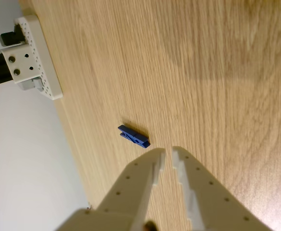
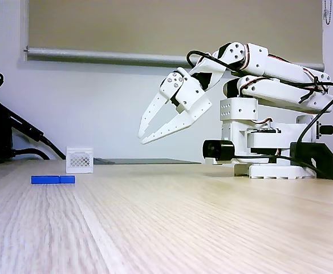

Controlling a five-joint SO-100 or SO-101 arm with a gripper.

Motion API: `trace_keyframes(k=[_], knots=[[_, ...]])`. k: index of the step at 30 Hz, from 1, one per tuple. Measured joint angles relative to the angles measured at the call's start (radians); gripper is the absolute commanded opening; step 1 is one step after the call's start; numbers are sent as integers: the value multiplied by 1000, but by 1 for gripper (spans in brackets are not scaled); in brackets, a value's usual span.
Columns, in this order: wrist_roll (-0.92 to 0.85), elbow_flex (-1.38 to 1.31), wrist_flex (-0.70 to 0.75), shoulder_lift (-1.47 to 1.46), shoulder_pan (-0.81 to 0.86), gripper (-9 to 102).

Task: Grasp a peg and put it in the crate.

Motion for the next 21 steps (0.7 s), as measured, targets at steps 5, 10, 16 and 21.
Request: trace_keyframes(k=[5,10,16,21], knots=[[0,0,0,0,-15,-1],[0,0,0,0,-14,-1],[0,0,0,0,-14,-1],[0,0,0,0,-14,0]])
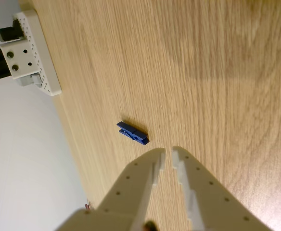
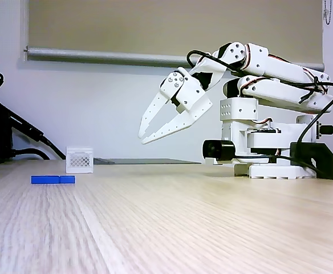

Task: Grasp a peg and put it in the crate.

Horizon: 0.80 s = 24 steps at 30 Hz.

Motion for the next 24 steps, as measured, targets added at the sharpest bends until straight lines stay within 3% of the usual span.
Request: trace_keyframes(k=[7,11,16,24], knots=[[-6,0,0,-5,0,0],[-115,0,0,-94,0,0],[-433,-101,0,-330,3,0],[-1063,-494,0,-894,5,-1]])
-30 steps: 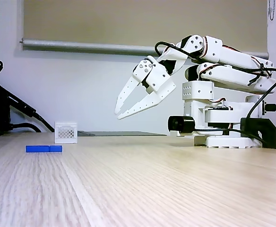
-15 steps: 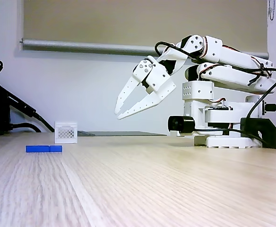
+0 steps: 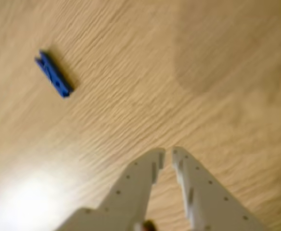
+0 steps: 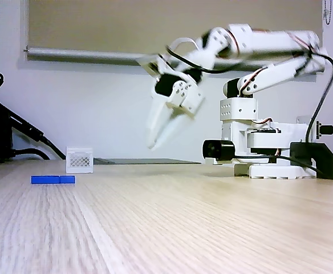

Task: Grasp a peg and put it in the crate.

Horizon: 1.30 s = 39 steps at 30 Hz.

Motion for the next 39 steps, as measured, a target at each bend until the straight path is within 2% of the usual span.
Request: trace_keyframes(k=[5,9,15,22,25,39], knots=[[-285,-264,0,-362,-2,-1],[-388,-437,-2,-568,-40,0],[-428,-641,-2,-799,-78,1],[-433,-833,-2,-1017,-115,22],[-433,-905,-2,-1080,-118,27],[-433,-1035,-2,-1220,-120,26]])
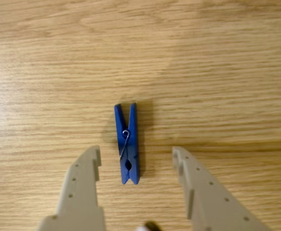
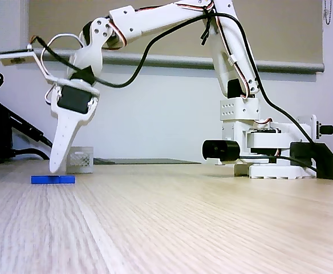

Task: Grasp a peg and put it in the crate.

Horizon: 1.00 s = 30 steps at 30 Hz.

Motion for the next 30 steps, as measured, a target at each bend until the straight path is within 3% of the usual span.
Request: trace_keyframes(k=[6,12,21,25,30], knots=[[-5,-15,0,-21,-3,23],[-6,-20,0,-23,-40,-2],[64,-12,-29,-23,-51,-1],[112,109,-152,60,-52,-1],[123,399,-416,314,-28,-1]])
